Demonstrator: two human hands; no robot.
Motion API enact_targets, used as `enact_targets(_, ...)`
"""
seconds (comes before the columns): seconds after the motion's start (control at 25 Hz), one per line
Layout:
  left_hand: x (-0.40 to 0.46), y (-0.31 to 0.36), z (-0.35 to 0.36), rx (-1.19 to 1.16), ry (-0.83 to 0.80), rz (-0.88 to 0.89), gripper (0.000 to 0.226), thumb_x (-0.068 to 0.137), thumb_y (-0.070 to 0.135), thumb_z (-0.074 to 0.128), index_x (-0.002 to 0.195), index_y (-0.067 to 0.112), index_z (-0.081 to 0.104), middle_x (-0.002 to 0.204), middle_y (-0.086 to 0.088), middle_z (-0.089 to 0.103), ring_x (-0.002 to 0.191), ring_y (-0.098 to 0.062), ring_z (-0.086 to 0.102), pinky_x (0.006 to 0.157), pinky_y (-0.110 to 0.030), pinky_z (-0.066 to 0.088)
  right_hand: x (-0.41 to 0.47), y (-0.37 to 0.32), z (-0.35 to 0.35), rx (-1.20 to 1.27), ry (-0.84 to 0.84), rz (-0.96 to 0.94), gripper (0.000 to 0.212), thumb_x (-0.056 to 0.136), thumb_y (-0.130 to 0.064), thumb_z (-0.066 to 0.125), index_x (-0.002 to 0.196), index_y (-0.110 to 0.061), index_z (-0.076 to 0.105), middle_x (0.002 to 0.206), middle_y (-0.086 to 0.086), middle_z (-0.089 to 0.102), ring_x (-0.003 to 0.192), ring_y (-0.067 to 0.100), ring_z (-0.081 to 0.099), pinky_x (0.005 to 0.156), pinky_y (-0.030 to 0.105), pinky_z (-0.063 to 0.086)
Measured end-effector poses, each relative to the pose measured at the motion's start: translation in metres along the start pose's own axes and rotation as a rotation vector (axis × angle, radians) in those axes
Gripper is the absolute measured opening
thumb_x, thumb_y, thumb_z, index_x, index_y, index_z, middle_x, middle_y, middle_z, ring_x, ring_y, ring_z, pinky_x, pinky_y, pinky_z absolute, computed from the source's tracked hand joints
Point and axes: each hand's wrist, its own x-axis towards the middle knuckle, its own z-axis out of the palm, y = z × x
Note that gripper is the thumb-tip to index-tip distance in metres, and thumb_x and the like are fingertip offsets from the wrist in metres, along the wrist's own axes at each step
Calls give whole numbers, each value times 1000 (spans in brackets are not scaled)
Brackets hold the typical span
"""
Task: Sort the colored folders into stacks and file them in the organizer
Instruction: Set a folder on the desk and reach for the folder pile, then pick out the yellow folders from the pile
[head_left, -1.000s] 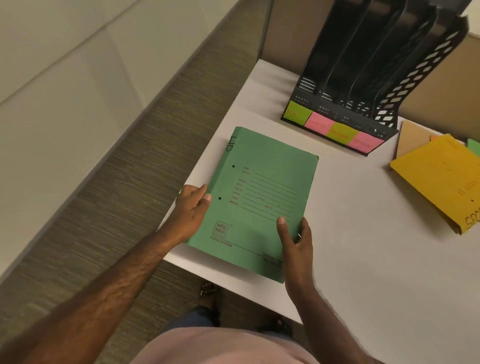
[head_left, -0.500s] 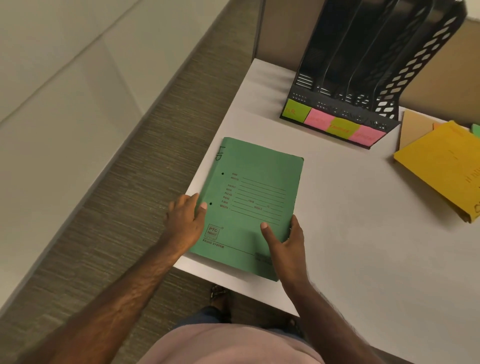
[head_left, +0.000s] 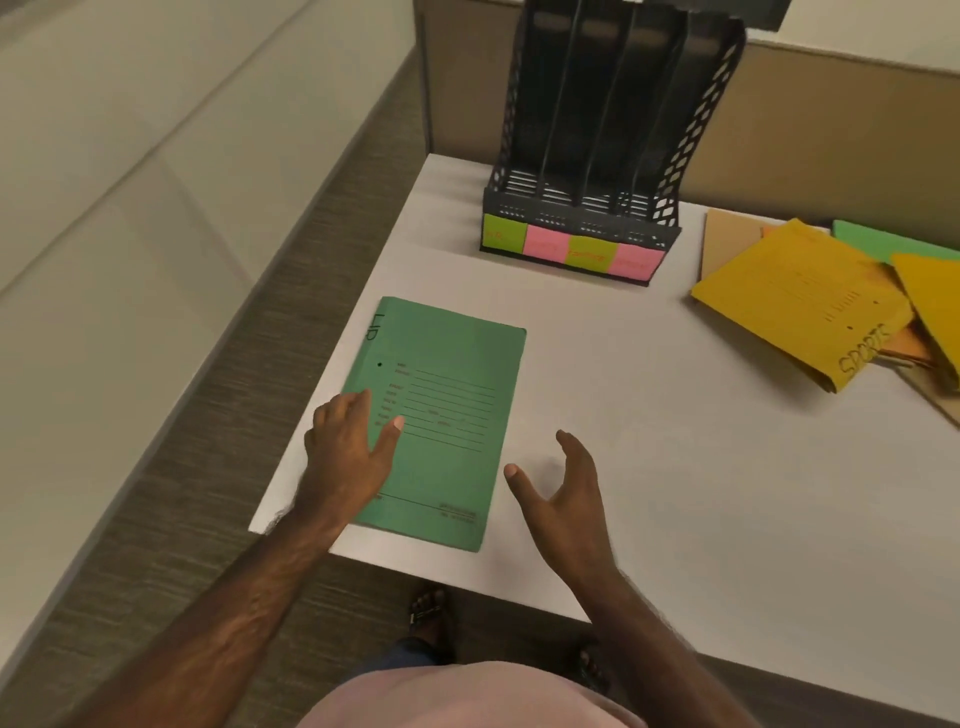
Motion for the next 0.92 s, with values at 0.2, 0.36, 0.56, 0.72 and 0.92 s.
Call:
enact_targets(0.2, -40, 83, 30, -73, 31, 136, 66, 102, 50, 58, 152, 9, 47, 151, -14, 45, 139, -30, 41, 114, -54, 40, -17, 32, -83, 22, 118, -2, 87, 92, -59, 75, 162, -28, 34, 169, -8, 33, 154, 14, 34, 121, 33, 33)
enact_targets(0.36, -73, 146, 62, -89, 0, 216, 66, 101, 47, 62, 153, 8, 48, 152, -13, 45, 140, -31, 42, 116, -55, 39, -37, 65, -149, 31, 198, 16, 90, 91, -61, 74, 163, -28, 32, 169, -8, 31, 155, 14, 32, 121, 35, 34)
enact_targets(0.56, -108, 217, 106, -143, -39, 324, 66, 100, 47, 62, 152, 9, 50, 152, -12, 46, 143, -30, 41, 118, -53, 38, -63, 109, -228, 51, 276, 45, 92, 90, -62, 74, 164, -30, 28, 171, -7, 27, 157, 16, 29, 123, 41, 36)
enact_targets(0.72, -130, 263, 139, -194, -102, 385, 67, 99, 52, 58, 151, 12, 51, 151, -9, 46, 142, -28, 43, 116, -53, 40, -77, 138, -272, 92, 337, 69, 91, 90, -63, 74, 163, -32, 29, 171, -8, 28, 156, 16, 30, 120, 35, 34)
enact_targets(0.92, -142, 298, 165, -208, -186, 439, 68, 98, 59, 54, 152, 17, 50, 152, -5, 46, 142, -25, 43, 116, -53, 42, -82, 159, -304, 127, 395, 93, 93, 89, -65, 74, 163, -34, 28, 170, -11, 27, 155, 14, 29, 118, 33, 34)
